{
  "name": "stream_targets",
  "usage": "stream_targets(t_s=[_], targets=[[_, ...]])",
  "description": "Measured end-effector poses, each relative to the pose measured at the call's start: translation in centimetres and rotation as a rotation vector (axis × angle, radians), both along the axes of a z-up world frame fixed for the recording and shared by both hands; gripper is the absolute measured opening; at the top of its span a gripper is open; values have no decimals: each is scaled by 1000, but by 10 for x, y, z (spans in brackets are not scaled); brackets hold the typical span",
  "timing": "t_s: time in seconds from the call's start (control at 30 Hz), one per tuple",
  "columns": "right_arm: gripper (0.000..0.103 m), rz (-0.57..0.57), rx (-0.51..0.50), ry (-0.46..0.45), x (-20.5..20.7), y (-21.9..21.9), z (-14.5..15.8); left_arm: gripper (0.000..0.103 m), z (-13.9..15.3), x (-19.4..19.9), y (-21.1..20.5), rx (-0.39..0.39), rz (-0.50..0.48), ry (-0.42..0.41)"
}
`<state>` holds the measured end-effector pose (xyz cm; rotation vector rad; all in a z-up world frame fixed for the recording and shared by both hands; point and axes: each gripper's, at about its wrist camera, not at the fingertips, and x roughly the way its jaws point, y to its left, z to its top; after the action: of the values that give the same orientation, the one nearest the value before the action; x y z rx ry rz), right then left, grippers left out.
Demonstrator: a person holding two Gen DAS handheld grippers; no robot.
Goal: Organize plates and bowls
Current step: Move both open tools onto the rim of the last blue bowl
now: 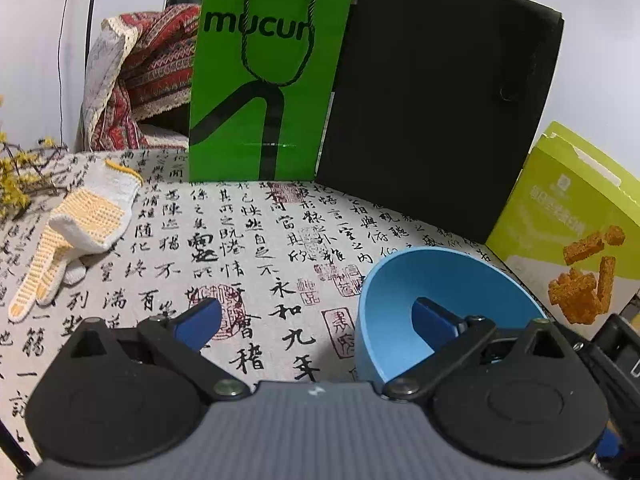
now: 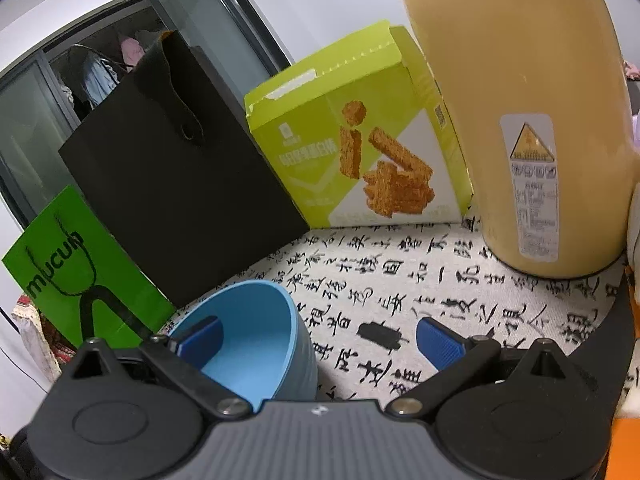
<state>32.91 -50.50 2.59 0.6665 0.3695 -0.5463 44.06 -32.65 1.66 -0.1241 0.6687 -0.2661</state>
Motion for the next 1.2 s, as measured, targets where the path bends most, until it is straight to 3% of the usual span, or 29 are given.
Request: stream_targets(t_s=[0.33,0.97,1.2], targets=[[102,8,-3,35,6,3,-6,103,-5,6,5,-10,19,29],[96,11,-49,88,13,5,-8,103,-8,6,-3,48,-2,26],[80,20,-46,100,15,4,-9,103,-9,3,-8,94,-10,0]])
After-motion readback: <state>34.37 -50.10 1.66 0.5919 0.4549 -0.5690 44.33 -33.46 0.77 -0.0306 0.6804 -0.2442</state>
